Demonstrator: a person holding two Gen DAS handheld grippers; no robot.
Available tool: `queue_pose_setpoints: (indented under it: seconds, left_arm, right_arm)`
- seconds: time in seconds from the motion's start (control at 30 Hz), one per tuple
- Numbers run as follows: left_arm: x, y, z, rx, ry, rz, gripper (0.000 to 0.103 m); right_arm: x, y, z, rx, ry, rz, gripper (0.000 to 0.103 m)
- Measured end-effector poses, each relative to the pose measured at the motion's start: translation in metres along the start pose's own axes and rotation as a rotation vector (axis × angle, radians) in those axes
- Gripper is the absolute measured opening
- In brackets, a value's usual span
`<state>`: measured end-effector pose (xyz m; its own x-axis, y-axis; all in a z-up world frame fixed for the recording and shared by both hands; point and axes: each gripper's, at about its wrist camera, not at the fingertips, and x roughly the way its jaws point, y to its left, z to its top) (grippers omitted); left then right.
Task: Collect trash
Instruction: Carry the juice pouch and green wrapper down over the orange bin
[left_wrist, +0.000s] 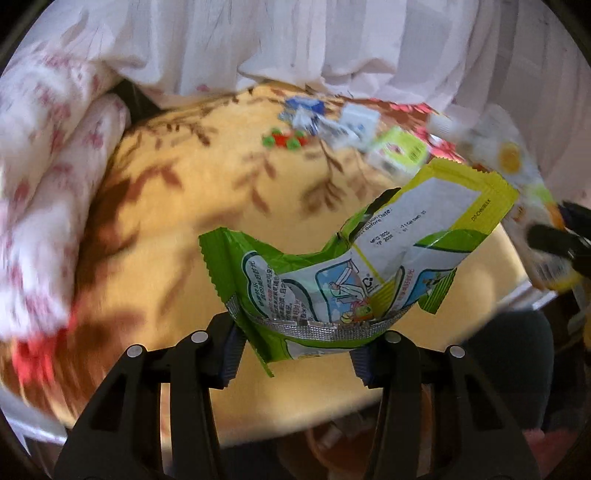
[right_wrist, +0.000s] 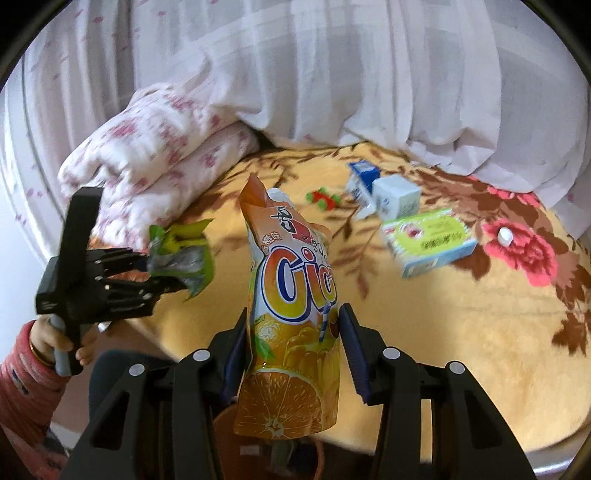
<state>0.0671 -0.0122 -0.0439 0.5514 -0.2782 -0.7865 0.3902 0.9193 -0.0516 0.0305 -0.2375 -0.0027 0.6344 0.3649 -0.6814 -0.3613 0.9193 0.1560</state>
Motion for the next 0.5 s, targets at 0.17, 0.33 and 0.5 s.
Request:
queue_pose_setpoints:
  seconds: [0.17, 0.33, 0.5]
  left_arm:
    - [-0.012, -0.018, -0.065, -0.035, 0.074, -0.045, 0.046]
    - [0.008, -0.041, -0.116, -0.029, 0.186, -0.075, 0.047]
    - [0.043, -0.059, -0.15, -0.019, 0.317, -0.094, 0.047]
  right_arm:
    - [-0.011, 0.024, -0.037, -0.04, 0.045, 0.04, 0.047]
    - [-0.01, 0.042, -0.075, -0.071, 0.123, 0.067, 0.047]
    - [0.002, 0.054, -0.11, -0.089, 0.211, 0.084, 0.047]
